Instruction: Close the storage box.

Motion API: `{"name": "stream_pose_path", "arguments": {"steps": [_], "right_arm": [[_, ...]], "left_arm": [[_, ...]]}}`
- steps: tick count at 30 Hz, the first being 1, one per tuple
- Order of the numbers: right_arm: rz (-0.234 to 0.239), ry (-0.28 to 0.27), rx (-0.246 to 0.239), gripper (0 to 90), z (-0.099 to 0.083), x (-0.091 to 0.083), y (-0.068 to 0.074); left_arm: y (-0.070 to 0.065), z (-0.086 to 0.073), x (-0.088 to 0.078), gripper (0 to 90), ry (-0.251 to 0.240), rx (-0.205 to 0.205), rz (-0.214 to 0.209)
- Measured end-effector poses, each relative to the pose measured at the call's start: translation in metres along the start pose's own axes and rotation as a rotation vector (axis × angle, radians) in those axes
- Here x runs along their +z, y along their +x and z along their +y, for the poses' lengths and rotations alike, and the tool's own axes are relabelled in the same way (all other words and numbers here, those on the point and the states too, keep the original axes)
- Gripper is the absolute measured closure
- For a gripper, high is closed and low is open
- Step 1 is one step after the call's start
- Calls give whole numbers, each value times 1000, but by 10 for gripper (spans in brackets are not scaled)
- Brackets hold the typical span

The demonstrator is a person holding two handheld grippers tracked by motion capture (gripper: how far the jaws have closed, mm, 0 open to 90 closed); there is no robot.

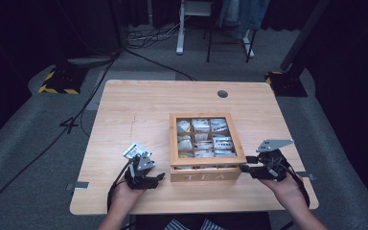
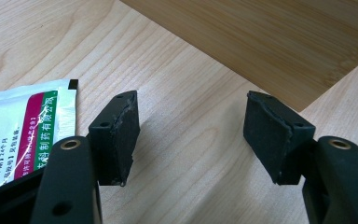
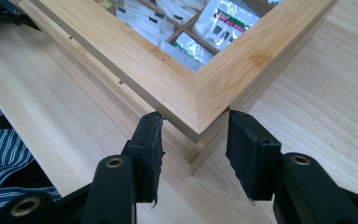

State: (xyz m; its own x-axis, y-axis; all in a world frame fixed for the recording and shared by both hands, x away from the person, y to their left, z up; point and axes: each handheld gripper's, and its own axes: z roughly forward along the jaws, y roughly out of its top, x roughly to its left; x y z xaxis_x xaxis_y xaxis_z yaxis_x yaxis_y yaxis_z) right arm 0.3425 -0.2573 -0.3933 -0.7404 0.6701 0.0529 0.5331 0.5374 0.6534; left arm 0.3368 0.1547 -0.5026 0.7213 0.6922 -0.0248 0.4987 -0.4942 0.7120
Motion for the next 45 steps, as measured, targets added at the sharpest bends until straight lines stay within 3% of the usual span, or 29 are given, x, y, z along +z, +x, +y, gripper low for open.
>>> {"name": "stream_pose_path", "arguments": {"steps": [11, 24, 31, 36, 45], "right_arm": [[17, 24, 17, 558, -7, 9, -1], [15, 60, 3, 519, -11, 18, 0], [44, 0, 42, 505, -13, 9, -8], [54, -43, 31, 479, -8, 5, -10], [16, -118, 25, 448, 2, 0, -23]], "left_arm": [[0, 0, 0, 367, 2, -3, -1], [0, 0, 0, 364, 0, -4, 1], [0, -2, -2, 363, 3, -4, 8], [-3, -3, -10, 357, 14, -18, 13], [-4, -8, -29, 363, -14, -20, 44]]}}
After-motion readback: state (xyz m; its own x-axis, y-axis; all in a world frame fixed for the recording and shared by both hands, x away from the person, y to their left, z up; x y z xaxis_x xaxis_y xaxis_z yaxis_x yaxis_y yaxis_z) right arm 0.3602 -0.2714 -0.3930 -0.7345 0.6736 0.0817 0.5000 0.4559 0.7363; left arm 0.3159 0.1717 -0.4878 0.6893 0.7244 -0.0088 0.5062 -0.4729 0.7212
